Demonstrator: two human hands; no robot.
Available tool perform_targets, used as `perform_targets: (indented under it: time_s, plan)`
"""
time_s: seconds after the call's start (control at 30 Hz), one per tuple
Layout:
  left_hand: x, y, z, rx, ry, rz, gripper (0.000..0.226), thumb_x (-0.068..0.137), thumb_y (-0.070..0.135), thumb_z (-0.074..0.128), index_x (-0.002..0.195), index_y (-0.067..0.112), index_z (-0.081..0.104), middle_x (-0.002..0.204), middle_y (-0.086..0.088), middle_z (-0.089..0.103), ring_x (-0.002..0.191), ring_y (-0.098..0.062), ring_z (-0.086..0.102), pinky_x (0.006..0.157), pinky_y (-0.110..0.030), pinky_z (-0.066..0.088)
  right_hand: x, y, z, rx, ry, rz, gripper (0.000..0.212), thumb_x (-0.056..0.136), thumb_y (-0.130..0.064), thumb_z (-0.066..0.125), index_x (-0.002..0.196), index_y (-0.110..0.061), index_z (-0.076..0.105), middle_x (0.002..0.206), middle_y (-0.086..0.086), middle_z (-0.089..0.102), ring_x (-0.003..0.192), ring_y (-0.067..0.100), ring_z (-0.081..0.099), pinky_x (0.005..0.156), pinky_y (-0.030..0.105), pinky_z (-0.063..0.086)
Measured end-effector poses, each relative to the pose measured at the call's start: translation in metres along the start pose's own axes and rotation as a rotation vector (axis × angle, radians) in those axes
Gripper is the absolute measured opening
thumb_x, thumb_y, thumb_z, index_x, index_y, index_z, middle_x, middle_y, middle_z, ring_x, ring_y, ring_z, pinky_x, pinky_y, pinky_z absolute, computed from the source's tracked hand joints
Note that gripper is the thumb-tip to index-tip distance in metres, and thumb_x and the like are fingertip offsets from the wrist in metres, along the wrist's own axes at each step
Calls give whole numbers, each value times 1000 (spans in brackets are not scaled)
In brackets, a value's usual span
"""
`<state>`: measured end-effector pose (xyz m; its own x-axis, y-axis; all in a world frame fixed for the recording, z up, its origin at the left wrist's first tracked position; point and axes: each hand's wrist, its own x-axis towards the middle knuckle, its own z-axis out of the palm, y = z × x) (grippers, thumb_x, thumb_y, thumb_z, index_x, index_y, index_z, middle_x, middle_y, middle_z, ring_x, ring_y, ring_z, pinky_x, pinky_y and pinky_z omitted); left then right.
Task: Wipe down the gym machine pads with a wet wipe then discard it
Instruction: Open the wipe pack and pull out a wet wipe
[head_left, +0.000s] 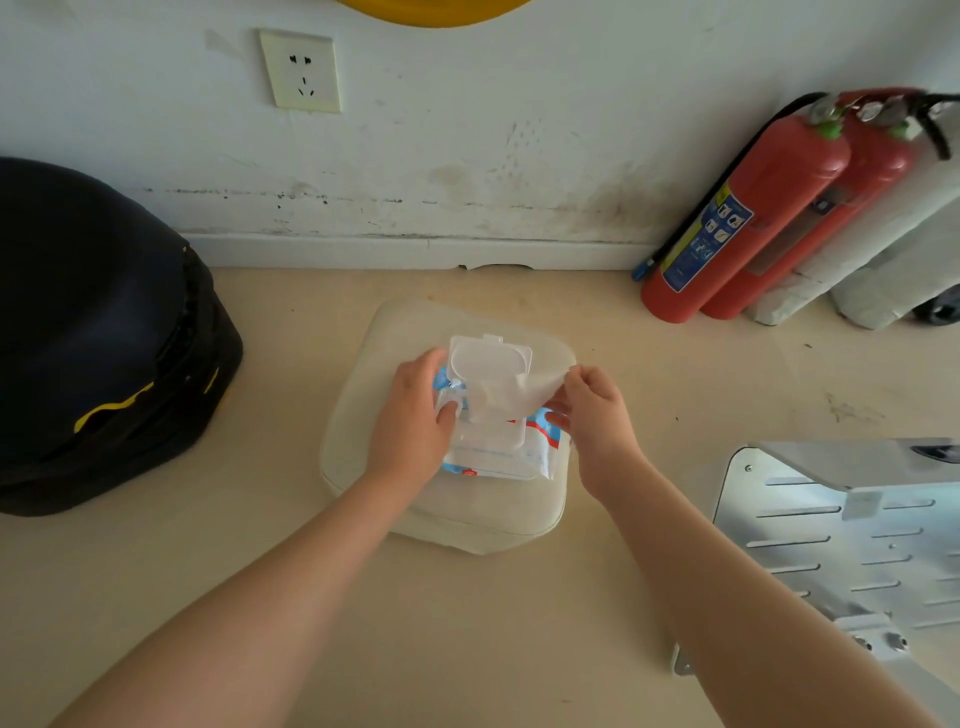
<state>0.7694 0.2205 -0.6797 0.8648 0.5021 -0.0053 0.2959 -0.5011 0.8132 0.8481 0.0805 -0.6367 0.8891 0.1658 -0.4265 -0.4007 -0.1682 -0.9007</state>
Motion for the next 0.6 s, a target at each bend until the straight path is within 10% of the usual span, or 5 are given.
perform_targets:
  time_s: [0.2, 0.4, 0.6]
  plan:
    - [0, 20, -8, -70, -70, 224, 34, 83, 17, 38, 101, 6, 65, 98, 5, 56, 91, -7, 51, 78, -1, 32, 5, 0, 12, 41, 26, 40, 22, 96, -13, 39, 78, -15, 51, 73, 5, 52, 64, 18, 51, 41, 17, 43]
    - [4, 33, -14, -250, -179, 45, 9, 84, 23, 63, 90, 21, 57, 67, 15, 51, 57, 5, 49, 55, -7, 35, 0, -12, 13, 42, -3, -18, 14, 97, -20, 41, 99, -12, 53, 93, 1, 60, 79, 12, 59, 68, 24, 48]
    - [4, 45, -19, -431, -160, -79, 26, 82, 15, 66, 99, 25, 49, 80, 7, 62, 66, -9, 56, 60, -12, 44, -32, -9, 15, -555, 43, -748, 15, 85, -8, 63, 99, -13, 66, 101, -10, 49, 87, -9, 48, 70, 3, 36]
